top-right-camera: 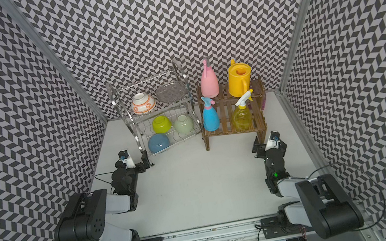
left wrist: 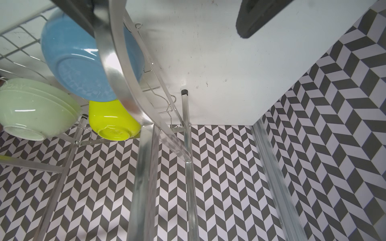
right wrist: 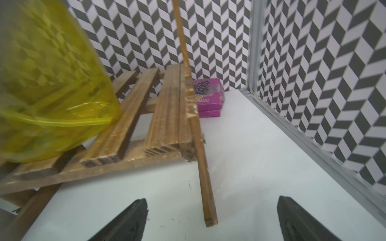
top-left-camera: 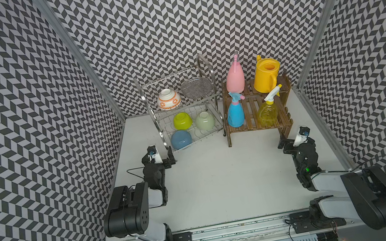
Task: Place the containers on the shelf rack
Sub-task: Reset both arms
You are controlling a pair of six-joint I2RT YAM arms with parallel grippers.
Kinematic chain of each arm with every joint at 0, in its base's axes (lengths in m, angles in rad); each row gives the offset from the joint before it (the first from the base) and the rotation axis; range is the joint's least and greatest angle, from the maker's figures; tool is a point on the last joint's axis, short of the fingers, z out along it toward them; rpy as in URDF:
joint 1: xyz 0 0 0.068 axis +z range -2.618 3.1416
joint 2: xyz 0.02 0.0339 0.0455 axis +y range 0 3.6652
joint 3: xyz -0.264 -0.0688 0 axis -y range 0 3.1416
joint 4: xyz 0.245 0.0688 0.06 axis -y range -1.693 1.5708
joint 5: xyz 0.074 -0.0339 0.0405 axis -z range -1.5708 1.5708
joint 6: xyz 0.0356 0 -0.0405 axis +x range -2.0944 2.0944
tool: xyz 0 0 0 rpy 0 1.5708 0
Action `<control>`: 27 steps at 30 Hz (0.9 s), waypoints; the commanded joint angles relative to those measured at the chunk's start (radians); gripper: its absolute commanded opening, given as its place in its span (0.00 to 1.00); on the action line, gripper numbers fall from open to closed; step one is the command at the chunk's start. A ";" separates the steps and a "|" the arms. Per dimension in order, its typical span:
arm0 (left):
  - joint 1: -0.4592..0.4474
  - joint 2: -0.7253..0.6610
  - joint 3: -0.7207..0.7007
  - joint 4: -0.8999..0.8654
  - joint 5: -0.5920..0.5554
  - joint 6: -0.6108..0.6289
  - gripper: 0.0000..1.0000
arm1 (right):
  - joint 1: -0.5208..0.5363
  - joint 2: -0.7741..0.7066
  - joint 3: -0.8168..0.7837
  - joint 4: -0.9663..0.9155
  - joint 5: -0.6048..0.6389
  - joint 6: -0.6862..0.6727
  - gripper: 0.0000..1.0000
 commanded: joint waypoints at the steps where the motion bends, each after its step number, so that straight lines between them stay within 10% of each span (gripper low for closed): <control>1: 0.004 -0.008 0.012 0.020 -0.011 -0.004 1.00 | -0.034 0.126 -0.027 0.365 -0.090 -0.076 1.00; 27: -0.003 -0.010 0.005 0.029 -0.027 -0.002 1.00 | -0.040 0.210 0.138 0.178 -0.140 -0.094 1.00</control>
